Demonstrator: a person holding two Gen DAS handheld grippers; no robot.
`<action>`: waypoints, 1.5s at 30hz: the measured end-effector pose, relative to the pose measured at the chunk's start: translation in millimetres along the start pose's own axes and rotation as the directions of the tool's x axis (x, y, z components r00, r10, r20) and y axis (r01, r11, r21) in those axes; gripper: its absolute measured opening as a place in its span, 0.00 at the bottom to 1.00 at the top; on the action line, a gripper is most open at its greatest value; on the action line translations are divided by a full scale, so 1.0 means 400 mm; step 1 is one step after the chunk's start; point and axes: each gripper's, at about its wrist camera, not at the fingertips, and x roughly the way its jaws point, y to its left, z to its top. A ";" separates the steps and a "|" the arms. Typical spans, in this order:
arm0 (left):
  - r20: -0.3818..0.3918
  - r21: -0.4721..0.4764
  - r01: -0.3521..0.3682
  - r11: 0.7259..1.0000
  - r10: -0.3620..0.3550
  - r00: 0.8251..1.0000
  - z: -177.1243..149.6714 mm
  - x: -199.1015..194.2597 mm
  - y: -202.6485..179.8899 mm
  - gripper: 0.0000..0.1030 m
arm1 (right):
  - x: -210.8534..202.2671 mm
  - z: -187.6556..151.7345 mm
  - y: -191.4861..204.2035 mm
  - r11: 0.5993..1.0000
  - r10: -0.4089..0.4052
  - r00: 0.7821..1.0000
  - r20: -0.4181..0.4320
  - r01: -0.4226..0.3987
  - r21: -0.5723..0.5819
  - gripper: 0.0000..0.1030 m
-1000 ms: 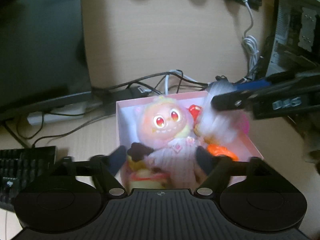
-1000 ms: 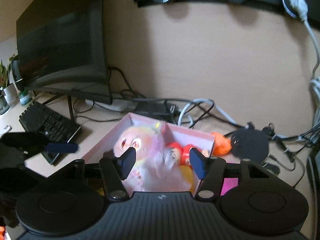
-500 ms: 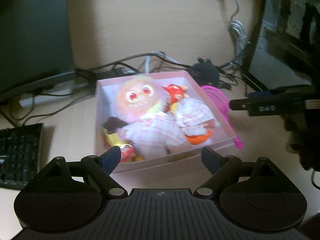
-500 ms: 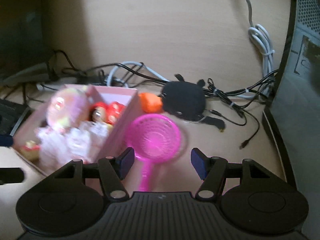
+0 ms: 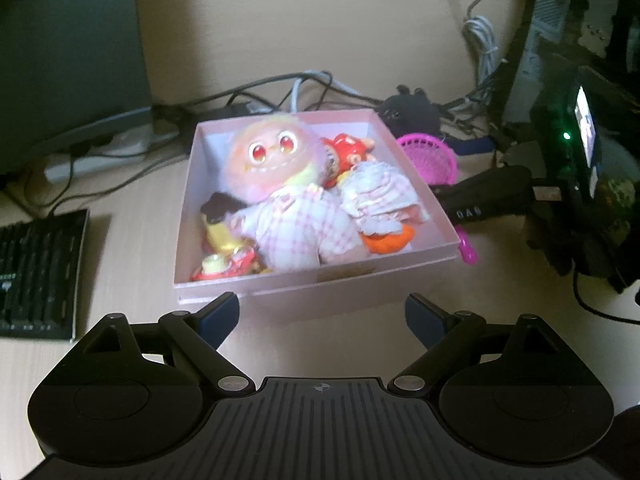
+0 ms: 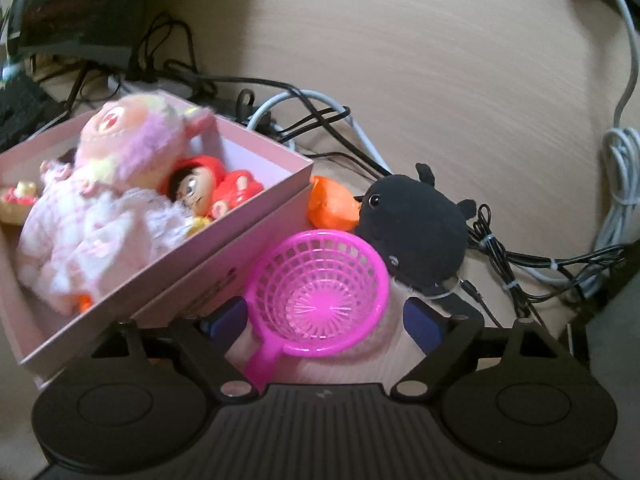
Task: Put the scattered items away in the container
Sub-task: 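Grasp the pink net by its rim with the right tool, then pass the pink net from the right tool into the left tool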
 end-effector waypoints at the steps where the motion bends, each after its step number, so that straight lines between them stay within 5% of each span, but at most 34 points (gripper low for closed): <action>1: -0.006 -0.006 -0.004 1.000 0.004 1.000 -0.002 0.001 -0.001 0.91 | 0.004 0.001 -0.005 1.000 0.004 1.000 0.006 -0.004 0.011 0.83; 11: -0.038 -0.016 -0.011 1.000 0.010 0.999 -0.014 0.007 -0.021 0.92 | -0.012 -0.012 -0.004 0.999 -0.006 1.000 0.019 0.005 0.039 0.77; 25: -0.034 0.070 0.124 0.990 -0.122 0.992 0.008 0.093 -0.090 0.92 | -0.228 -0.125 0.022 0.984 -0.027 1.000 -0.013 0.029 0.176 0.77; 33: 0.021 0.140 0.151 0.979 -0.155 0.988 -0.038 0.006 -0.096 0.93 | -0.298 -0.167 0.146 0.966 0.095 0.995 -0.031 -0.084 0.245 0.77; 45: 0.002 -0.029 0.090 0.996 -0.090 0.996 -0.158 -0.089 0.039 0.93 | -0.305 -0.115 0.353 0.958 0.261 0.965 -0.010 -0.258 0.126 0.77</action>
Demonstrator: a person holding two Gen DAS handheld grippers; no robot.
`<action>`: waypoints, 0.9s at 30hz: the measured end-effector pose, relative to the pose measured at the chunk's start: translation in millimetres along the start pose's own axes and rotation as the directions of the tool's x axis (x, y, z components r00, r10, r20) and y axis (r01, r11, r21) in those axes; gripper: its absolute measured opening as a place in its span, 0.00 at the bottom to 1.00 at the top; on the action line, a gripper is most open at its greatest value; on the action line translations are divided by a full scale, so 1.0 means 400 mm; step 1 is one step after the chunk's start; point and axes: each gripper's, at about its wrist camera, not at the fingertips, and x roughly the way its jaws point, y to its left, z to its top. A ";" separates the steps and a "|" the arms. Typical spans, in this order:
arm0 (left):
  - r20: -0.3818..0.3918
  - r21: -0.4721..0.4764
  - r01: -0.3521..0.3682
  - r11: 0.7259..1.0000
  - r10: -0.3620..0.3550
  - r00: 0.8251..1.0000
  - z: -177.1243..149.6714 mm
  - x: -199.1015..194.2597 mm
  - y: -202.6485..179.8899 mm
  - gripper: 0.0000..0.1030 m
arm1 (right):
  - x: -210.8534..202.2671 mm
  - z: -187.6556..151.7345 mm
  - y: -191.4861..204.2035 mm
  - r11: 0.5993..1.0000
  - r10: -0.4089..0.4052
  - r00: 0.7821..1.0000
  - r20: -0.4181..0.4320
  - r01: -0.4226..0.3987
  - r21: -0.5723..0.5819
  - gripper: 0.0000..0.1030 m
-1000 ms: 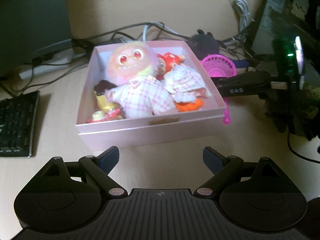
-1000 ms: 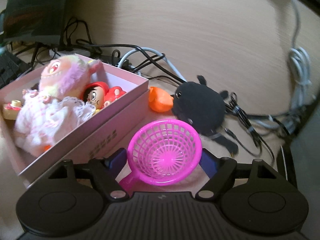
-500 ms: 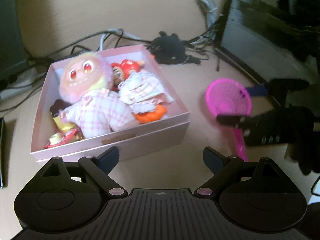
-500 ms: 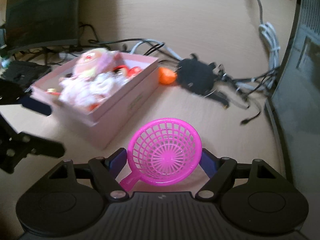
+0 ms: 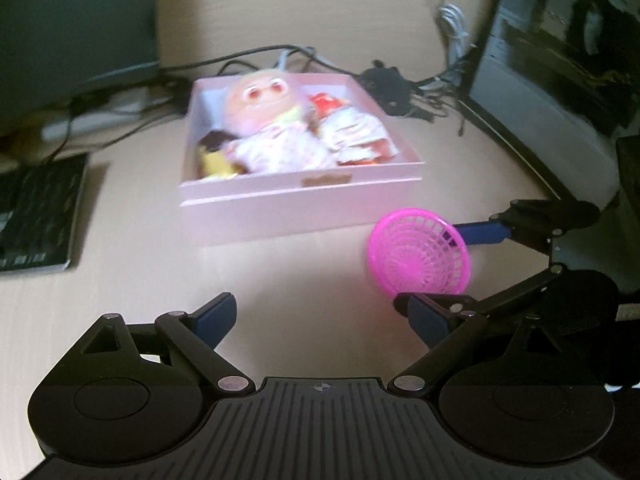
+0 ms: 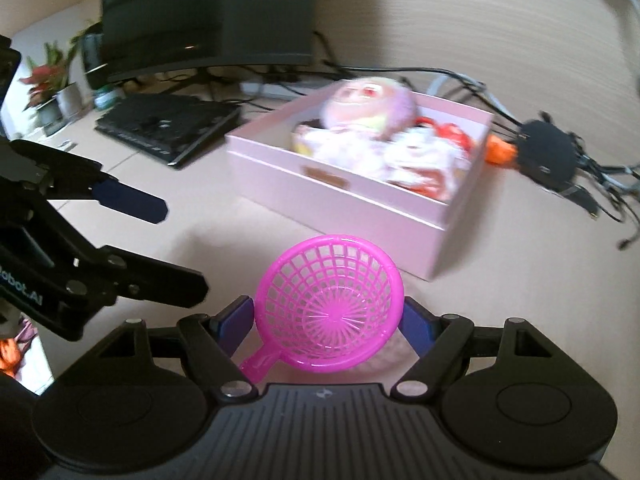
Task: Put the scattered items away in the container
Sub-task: 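Pass the pink net from the right tool into the left tool, then move the open right tool down to the orange cup-shaped toy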
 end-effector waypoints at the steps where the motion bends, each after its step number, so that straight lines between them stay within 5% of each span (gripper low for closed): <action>1: 0.001 -0.008 -0.001 1.000 0.001 1.000 -0.003 -0.005 0.005 0.93 | 0.001 0.003 0.009 1.000 0.008 1.000 0.000 -0.008 -0.008 0.78; 7: 0.015 -0.017 0.009 1.000 -0.009 1.000 0.003 -0.014 -0.005 0.94 | -0.066 0.009 -0.025 1.000 -0.004 1.000 0.022 0.004 -0.011 0.82; 10: 0.017 0.003 0.029 1.000 -0.029 0.999 0.016 0.006 -0.039 0.95 | -0.122 0.012 -0.104 0.996 -0.081 0.995 0.053 0.079 0.046 0.83; 14: -0.005 0.079 0.034 0.996 -0.034 0.999 0.035 0.071 -0.126 0.95 | -0.152 0.030 -0.224 0.962 -0.245 0.966 0.088 0.231 0.146 0.83; 17: -0.027 0.170 -0.033 0.985 0.038 0.999 0.040 0.127 -0.191 0.95 | -0.136 0.064 -0.299 0.928 -0.335 0.934 0.126 0.304 0.216 0.83; 20: -0.046 0.222 -0.093 0.971 0.106 0.993 0.042 0.168 -0.218 0.94 | -0.089 0.112 -0.365 0.927 -0.319 0.935 0.157 0.274 0.256 0.66; 22: -0.052 0.233 -0.113 0.966 0.128 0.990 0.044 0.182 -0.219 0.85 | -0.042 0.146 -0.405 0.930 -0.278 0.947 0.160 0.224 0.291 0.52; 27: -0.049 0.205 -0.140 0.969 0.153 0.987 0.054 0.173 -0.194 0.85 | 0.092 0.220 -0.520 0.870 -0.159 0.973 0.169 0.058 0.489 0.52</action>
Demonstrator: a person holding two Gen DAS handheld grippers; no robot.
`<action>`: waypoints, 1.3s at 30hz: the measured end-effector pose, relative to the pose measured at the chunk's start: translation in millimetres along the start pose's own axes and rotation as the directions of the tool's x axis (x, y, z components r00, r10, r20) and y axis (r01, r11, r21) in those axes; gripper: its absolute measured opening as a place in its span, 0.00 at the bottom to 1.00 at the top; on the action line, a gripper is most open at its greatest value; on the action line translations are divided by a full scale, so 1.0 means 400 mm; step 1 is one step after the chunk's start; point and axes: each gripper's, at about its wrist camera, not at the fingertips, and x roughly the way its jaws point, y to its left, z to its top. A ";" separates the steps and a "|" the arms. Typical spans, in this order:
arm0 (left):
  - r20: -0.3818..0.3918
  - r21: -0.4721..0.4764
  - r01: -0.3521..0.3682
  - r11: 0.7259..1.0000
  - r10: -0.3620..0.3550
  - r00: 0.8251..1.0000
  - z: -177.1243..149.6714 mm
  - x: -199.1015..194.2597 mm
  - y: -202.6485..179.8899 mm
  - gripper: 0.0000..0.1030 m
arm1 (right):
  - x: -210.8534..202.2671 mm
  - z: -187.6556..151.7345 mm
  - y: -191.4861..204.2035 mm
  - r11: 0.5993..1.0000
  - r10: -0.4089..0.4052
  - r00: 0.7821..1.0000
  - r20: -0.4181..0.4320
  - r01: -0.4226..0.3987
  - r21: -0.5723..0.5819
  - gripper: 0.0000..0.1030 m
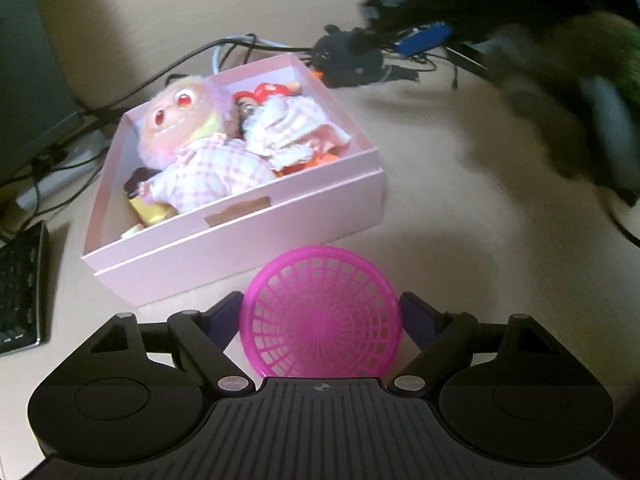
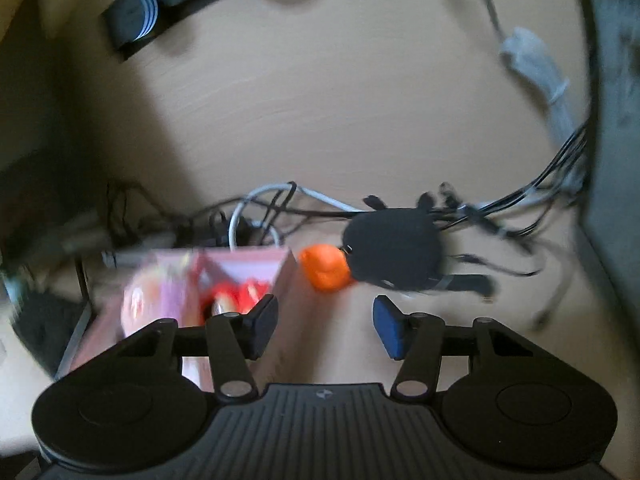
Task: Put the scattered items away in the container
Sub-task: 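Move the open right tool down to the orange cup-shaped toy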
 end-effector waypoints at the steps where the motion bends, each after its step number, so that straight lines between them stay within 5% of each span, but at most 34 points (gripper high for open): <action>1: -0.004 -0.017 -0.002 1.000 0.002 1.000 0.001 -0.005 0.009 0.85 | 0.030 0.010 -0.018 0.997 0.013 1.000 -0.010 -0.012 0.075 0.52; 5: -0.026 -0.098 -0.001 0.995 -0.002 1.000 -0.001 -0.019 0.044 0.85 | 0.133 0.019 -0.116 0.890 0.073 0.997 -0.031 -0.051 0.454 0.52; 7: -0.042 -0.142 -0.002 0.990 -0.004 0.999 -0.008 -0.023 0.061 0.86 | 0.167 0.012 -0.139 0.833 0.070 0.997 -0.031 -0.041 0.552 0.52; 14: -0.092 -0.229 -0.031 0.973 0.010 0.996 -0.033 -0.023 0.095 0.86 | 0.238 0.017 -0.094 0.869 -0.015 0.997 -0.081 0.053 0.491 0.51; 19: -0.094 -0.222 -0.045 0.974 0.025 0.995 -0.044 -0.032 0.096 0.86 | 0.232 0.007 -0.032 0.951 -0.175 0.979 -0.104 0.195 0.238 0.42; 24: -0.075 -0.217 -0.044 0.975 0.028 0.997 -0.049 -0.047 0.102 0.86 | 0.140 -0.078 -0.005 0.952 -0.305 0.947 -0.105 0.307 0.006 0.42; 29: -0.068 -0.209 -0.024 0.978 0.010 0.998 -0.061 -0.061 0.110 0.86 | -0.004 -0.169 -0.013 0.961 -0.254 0.963 -0.096 0.239 -0.142 0.43; 35: -0.076 -0.182 -0.007 0.983 -0.007 0.997 -0.066 -0.060 0.099 0.87 | 0.000 -0.130 0.072 0.886 -0.208 0.975 0.083 0.224 -0.406 0.45; 39: -0.060 -0.182 -0.006 0.983 -0.005 0.998 -0.062 -0.069 0.100 0.91 | 0.096 -0.133 0.122 0.712 -0.181 0.971 0.158 0.241 -0.659 0.51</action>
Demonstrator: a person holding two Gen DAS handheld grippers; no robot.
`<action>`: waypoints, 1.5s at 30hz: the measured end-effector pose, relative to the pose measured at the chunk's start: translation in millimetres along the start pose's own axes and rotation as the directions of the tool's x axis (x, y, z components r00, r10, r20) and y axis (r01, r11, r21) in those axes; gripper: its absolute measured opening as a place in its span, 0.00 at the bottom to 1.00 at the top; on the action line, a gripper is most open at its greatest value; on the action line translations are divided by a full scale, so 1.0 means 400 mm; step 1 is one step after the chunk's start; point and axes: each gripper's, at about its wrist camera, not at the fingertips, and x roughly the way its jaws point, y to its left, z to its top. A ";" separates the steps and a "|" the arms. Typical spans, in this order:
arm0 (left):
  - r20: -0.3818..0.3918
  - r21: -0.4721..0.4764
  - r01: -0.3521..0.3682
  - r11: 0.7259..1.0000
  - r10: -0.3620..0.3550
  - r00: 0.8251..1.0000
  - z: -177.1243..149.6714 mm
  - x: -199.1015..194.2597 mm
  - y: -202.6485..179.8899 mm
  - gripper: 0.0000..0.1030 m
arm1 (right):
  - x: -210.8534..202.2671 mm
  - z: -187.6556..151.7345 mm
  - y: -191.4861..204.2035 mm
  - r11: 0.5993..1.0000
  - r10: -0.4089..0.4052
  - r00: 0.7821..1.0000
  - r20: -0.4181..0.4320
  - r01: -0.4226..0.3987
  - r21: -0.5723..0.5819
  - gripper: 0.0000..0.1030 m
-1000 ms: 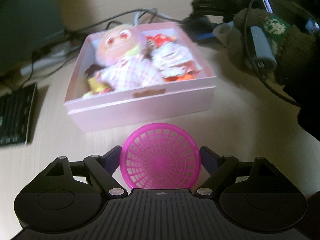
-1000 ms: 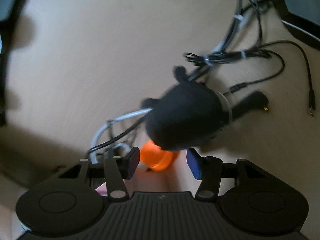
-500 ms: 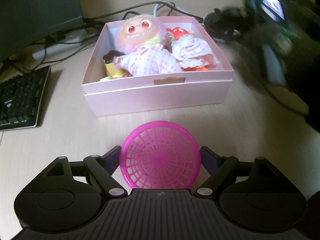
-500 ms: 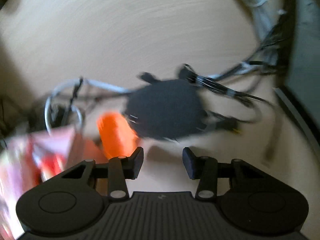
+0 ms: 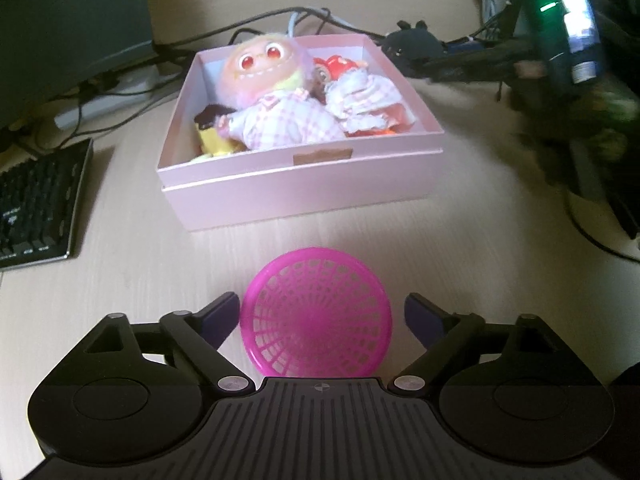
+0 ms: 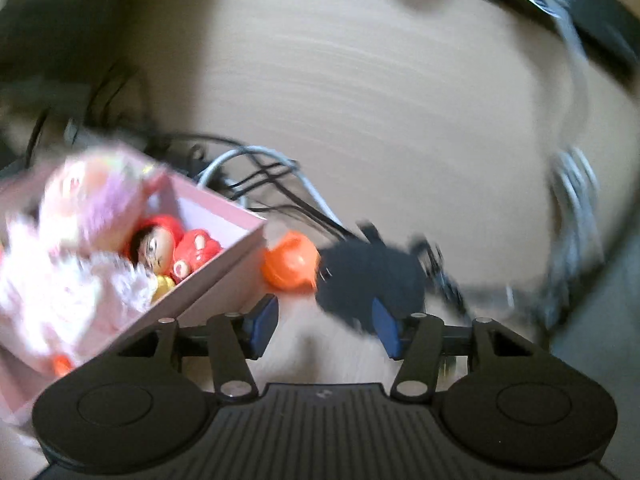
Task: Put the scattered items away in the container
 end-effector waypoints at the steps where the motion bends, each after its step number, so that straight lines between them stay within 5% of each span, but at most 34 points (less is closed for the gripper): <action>1: -0.003 -0.008 -0.002 1.000 0.002 1.000 -0.001 0.001 0.003 0.91 | 0.020 -0.002 0.019 0.997 -0.006 1.000 0.012 0.007 -0.078 0.49; 7: -0.038 -0.058 -0.018 0.998 0.015 0.999 -0.008 0.014 0.025 0.91 | 0.113 -0.015 0.079 0.931 -0.022 0.998 0.066 0.045 -0.363 0.38; 14: -0.079 -0.067 -0.027 0.997 0.021 0.997 -0.004 0.039 0.036 0.91 | 0.177 -0.016 0.130 0.871 0.028 0.995 0.100 0.025 -0.491 0.23; 21: -0.083 -0.054 -0.035 0.998 0.030 0.996 0.011 0.044 0.035 0.91 | 0.212 0.031 0.096 0.952 0.031 0.999 0.028 -0.021 -0.305 0.12; 30: -0.052 -0.020 0.001 1.000 -0.002 0.999 0.003 0.030 0.028 0.91 | -0.031 -0.027 0.039 0.995 0.055 0.998 -0.019 -0.056 -0.086 0.09; 36: -0.006 0.038 0.000 0.999 0.000 1.000 -0.015 0.025 0.018 0.91 | -0.283 -0.111 0.094 0.988 0.117 0.991 -0.062 -0.123 -0.095 0.09; 45: 0.028 0.084 -0.028 0.996 0.026 0.999 -0.059 0.027 0.019 0.85 | -0.445 -0.175 0.193 0.983 0.134 0.987 -0.090 -0.144 -0.115 0.09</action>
